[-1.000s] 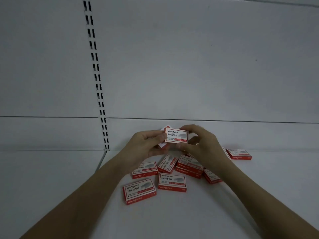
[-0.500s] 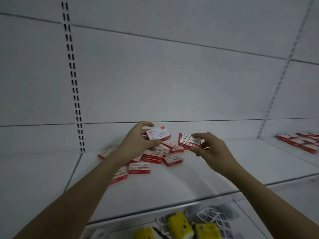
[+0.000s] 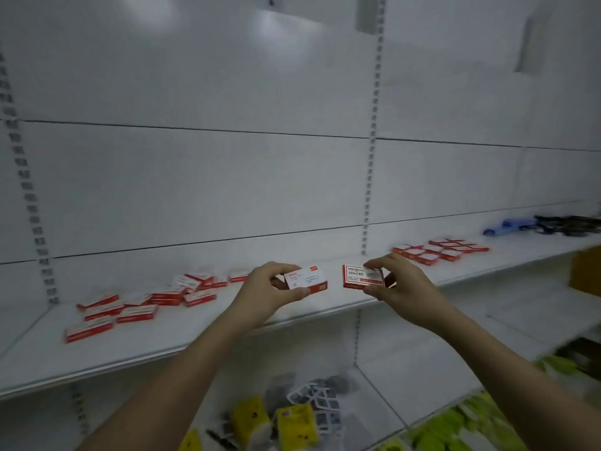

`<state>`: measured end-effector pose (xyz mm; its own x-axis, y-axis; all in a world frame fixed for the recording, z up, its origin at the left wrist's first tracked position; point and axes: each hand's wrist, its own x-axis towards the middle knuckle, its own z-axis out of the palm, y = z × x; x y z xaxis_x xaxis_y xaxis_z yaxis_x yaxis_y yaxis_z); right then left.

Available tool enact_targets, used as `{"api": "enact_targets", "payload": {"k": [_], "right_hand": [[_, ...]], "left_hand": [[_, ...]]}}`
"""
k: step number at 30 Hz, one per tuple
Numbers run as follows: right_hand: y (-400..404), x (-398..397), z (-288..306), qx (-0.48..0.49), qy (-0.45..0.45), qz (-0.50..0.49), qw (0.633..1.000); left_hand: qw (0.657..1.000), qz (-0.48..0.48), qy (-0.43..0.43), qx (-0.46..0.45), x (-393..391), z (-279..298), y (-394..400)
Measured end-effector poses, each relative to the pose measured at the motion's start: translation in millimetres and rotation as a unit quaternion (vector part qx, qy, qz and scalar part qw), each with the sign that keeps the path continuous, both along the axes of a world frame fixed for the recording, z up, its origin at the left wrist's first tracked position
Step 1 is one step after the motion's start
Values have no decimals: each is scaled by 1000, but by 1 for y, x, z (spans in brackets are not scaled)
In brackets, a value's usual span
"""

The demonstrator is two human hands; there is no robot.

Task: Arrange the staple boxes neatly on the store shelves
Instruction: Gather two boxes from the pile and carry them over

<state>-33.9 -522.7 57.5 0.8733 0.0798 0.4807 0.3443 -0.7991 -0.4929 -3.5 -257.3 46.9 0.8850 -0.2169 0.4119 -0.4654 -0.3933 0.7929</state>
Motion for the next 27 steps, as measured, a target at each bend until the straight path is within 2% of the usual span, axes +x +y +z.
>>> {"api": "enact_targets", "payload": {"k": [7, 15, 20, 27], "right_hand": [[-154, -67, 1, 22, 18, -70, 997], [-288, -106, -11, 32, 26, -147, 988], [-351, -95, -23, 41, 36, -172, 984], [-432, -29, -50, 23, 59, -168, 984]], "left_hand": [[996, -92, 13, 8, -31, 5, -154], [986, -166, 20, 10, -33, 5, -291], [985, -173, 23, 12, -11, -9, -359], [987, -154, 43, 5, 54, -49, -440]]}}
